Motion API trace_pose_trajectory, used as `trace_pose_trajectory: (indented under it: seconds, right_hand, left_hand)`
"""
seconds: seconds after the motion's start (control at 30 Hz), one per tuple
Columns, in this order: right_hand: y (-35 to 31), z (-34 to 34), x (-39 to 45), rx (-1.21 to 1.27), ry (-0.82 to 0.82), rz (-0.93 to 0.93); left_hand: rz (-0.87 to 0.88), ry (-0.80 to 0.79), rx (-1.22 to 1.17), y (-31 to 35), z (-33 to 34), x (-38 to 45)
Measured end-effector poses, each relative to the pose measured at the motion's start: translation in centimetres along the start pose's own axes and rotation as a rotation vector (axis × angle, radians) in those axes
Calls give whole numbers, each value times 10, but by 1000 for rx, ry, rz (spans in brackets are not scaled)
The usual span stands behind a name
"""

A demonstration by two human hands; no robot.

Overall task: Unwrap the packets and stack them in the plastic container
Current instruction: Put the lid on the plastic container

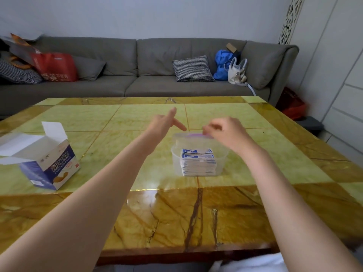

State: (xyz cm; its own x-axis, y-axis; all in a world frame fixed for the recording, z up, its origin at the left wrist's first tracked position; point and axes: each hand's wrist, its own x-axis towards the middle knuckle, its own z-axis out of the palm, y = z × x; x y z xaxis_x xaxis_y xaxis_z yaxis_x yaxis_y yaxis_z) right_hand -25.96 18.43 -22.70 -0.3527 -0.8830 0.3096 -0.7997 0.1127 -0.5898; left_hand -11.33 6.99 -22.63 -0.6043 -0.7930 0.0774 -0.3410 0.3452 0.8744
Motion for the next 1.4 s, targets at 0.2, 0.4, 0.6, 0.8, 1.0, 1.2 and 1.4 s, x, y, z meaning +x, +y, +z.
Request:
trace_pose_trajectory:
  seconds: [0.2,0.4,0.6,0.8,1.0,1.2,1.4]
  right_hand:
    - [-25,13,-23,-454,-294,-39]
    - [-26,30,-27,-628,-158,-161]
    - [-27,55,-5,-789,-40,-256]
    - [-30,82,42,-933,33,-280]
    - [-46,91,82,-908,-127,-167]
    - [-159,129,48,-500,-7,-464]
    - [-255,209,18,-257,-528,-500]
  left_hand:
    - [176,-139,535,3,4,-24]
    - [276,-108,680,6,3,-35]
    - [306,-27,737,-9,-6,-19]
    - [244,1,805,-24,-25,12]
    - [253,-14,899,-26,-53,17]
    - [307,414,824,-57,-151,-54]
    - [76,597,819,-97,-244,-151]
